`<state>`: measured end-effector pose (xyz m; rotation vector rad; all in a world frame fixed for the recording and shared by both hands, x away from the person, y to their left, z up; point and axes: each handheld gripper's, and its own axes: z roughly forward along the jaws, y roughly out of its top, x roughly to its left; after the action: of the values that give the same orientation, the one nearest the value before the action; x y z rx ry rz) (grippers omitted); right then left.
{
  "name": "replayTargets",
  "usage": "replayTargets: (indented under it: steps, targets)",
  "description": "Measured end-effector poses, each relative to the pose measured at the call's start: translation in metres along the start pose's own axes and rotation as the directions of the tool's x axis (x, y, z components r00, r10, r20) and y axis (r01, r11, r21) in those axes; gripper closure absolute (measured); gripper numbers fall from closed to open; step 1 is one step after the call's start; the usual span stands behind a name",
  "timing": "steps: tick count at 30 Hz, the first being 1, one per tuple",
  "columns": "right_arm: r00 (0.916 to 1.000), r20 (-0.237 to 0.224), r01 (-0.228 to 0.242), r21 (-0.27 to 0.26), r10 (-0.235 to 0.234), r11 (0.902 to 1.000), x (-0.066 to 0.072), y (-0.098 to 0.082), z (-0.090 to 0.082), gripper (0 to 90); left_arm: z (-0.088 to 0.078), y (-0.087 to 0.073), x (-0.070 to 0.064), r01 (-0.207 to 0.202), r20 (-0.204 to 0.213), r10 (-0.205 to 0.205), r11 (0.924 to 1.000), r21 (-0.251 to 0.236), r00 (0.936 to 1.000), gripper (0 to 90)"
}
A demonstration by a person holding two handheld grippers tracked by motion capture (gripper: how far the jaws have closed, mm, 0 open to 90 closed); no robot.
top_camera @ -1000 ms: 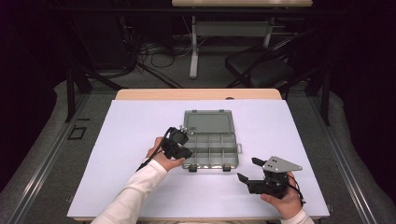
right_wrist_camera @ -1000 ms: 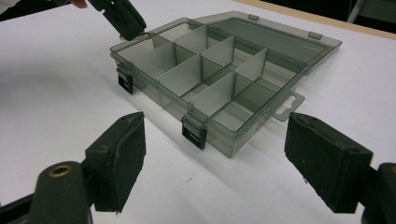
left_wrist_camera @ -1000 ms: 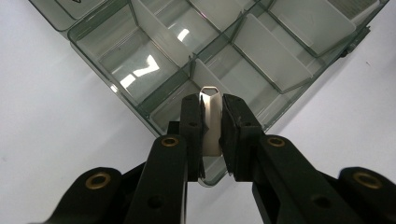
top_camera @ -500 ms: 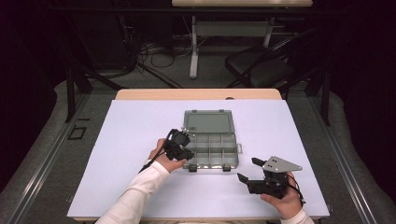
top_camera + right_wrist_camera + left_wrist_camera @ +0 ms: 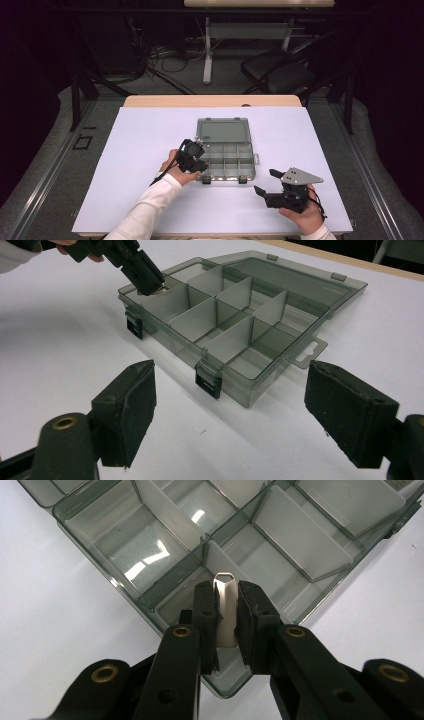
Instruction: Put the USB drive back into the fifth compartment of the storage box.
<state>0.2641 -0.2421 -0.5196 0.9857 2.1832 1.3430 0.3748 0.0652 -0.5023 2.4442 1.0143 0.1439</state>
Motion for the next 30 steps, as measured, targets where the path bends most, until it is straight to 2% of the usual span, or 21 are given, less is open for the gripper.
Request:
replayTargets:
  steps: [20, 30]
  targets:
    - [1.0, 0.0, -0.002, -0.001, 0.002, 1.0, -0.0002, -0.0001, 0.0003, 20.6, -0.0003, -0.0009, 0.0005, 0.004, 0.004, -0.004, 1.0, -0.007, 1.0, 78.6]
    - [1.0, 0.0, -0.004, -0.001, 0.004, 1.0, -0.0005, 0.0, 0.0002, 20.6, -0.0053, -0.0021, 0.0007, 0.009, 0.008, -0.009, 0.9997, -0.024, 0.9999, 70.6]
